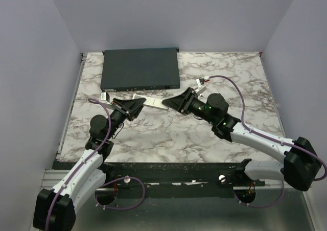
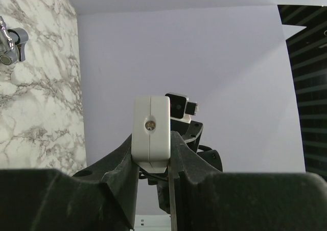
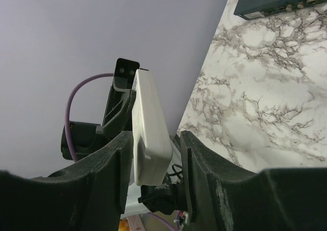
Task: Load the batteries into the remote control
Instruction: Load the battery cover into the remote control.
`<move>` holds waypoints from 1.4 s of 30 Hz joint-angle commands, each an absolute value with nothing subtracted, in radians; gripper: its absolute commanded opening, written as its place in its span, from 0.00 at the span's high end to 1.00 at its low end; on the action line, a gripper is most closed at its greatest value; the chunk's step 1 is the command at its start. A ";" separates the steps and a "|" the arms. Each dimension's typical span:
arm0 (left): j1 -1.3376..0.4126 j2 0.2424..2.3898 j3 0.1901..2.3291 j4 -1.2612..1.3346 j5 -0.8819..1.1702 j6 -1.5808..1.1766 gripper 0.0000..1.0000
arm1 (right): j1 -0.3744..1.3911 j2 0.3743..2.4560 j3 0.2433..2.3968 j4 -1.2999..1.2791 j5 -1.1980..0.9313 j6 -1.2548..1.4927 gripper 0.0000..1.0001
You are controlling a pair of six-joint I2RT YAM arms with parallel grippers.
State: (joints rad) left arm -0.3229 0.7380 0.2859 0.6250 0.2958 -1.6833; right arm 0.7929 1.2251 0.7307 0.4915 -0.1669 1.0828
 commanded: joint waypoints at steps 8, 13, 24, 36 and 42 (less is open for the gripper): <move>-0.327 0.732 0.282 0.674 0.299 -1.694 1.00 | 0.799 1.286 0.734 0.485 -0.205 1.074 0.67; -0.328 0.738 0.285 0.685 0.302 -1.701 1.00 | 0.799 1.309 0.753 0.485 -0.218 1.067 0.68; -0.328 0.741 0.293 0.696 0.310 -1.698 1.00 | 0.800 1.330 0.782 0.442 -0.224 1.050 0.66; -0.328 0.756 0.319 0.711 0.339 -1.667 1.00 | 0.812 1.358 0.856 0.332 -0.210 0.990 0.87; -0.331 0.747 0.326 0.699 0.342 -1.646 1.00 | 0.824 1.387 0.915 0.251 -0.189 0.947 0.88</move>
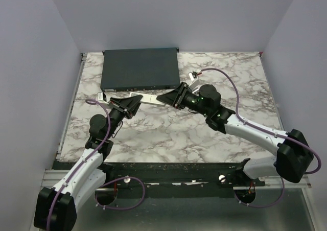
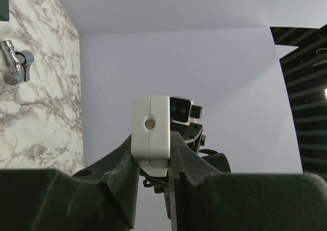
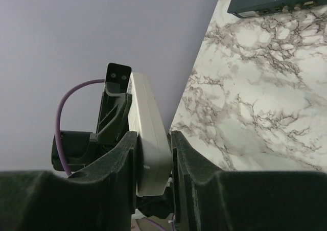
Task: Load the batteries into the remote control
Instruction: Load the battery cover into the remote control.
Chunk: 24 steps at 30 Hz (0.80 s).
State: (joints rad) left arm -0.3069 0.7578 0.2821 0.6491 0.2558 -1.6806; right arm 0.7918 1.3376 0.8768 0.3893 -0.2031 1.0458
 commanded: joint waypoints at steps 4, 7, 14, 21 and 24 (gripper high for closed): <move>-0.336 0.752 0.331 0.706 0.348 -1.646 1.00 | 0.830 1.411 0.947 0.229 -0.192 0.933 0.83; -0.339 0.755 0.333 0.714 0.350 -1.645 1.00 | 0.836 1.429 0.968 0.213 -0.193 0.926 0.81; -0.341 0.751 0.335 0.722 0.351 -1.641 1.00 | 0.848 1.455 1.004 0.175 -0.183 0.910 0.80; -0.341 0.738 0.312 0.713 0.334 -1.643 1.00 | 0.850 1.417 0.964 0.241 -0.169 0.932 0.63; -0.340 0.729 0.298 0.703 0.318 -1.645 1.00 | 0.850 1.372 0.911 0.306 -0.154 0.948 0.50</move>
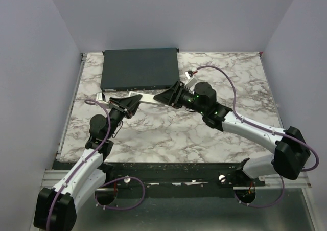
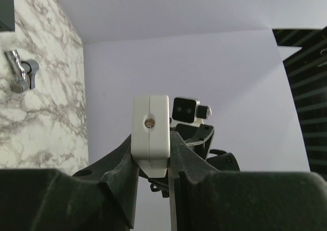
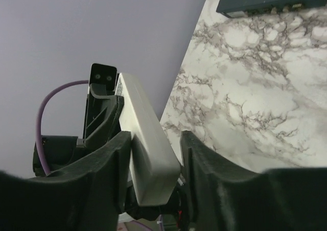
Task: Load the batteries into the remote control
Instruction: Load the battery cover into the remote control, then place the remote control at the center of the board.
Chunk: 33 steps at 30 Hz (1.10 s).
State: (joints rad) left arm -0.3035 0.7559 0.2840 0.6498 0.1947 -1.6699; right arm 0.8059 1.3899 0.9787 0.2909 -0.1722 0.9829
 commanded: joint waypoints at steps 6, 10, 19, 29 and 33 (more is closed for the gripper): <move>-0.339 0.723 0.293 0.693 0.313 -1.647 1.00 | 0.850 1.293 0.836 0.396 -0.120 0.961 0.30; -0.340 0.721 0.295 0.685 0.314 -1.642 1.00 | 0.850 1.238 0.786 0.467 -0.101 0.960 0.20; -0.339 0.738 0.296 0.709 0.330 -1.628 1.00 | 0.848 1.128 0.685 0.581 -0.093 0.942 0.11; -0.339 0.851 0.331 0.964 0.518 -1.557 1.00 | 0.848 1.078 0.859 0.242 -0.119 0.629 0.10; -0.338 0.944 0.371 1.101 0.649 -1.542 1.00 | 0.847 1.105 0.998 0.027 -0.258 0.451 0.10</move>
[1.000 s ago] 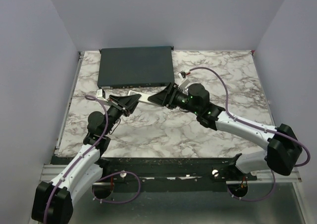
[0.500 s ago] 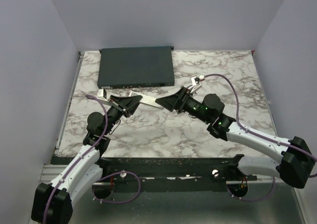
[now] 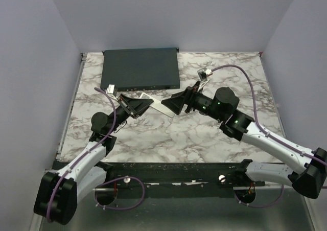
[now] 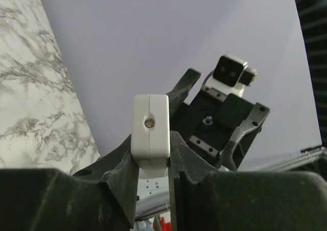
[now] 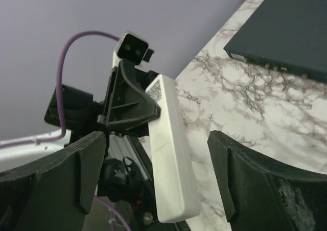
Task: Load the batteries into the remote control
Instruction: Place the remote control at the center of the board.
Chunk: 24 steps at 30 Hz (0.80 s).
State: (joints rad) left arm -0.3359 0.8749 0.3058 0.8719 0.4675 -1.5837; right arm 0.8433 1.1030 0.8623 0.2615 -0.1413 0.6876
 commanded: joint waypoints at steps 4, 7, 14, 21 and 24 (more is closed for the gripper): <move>-0.339 1.051 0.426 1.244 0.772 -1.545 1.00 | 0.846 1.104 1.037 -0.060 -0.358 0.383 0.11; -0.339 1.104 0.459 1.348 0.844 -1.569 1.00 | 0.842 1.110 1.069 -0.129 -0.390 0.349 0.12; -0.338 1.094 0.510 1.286 0.923 -1.466 1.00 | 0.838 1.100 1.094 -0.222 -0.478 0.330 0.18; -0.338 1.008 0.536 1.039 0.936 -1.287 1.00 | 0.836 1.069 1.067 -0.229 -0.501 0.363 0.21; -0.338 1.005 0.537 1.020 0.941 -1.273 1.00 | 0.836 1.064 1.050 -0.204 -0.526 0.381 0.26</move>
State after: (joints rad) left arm -0.3359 1.0271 0.5117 1.0943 0.9077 -1.3674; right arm 0.8421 1.0882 1.0607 -0.2081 -0.4675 0.3634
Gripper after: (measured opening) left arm 0.254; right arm 0.765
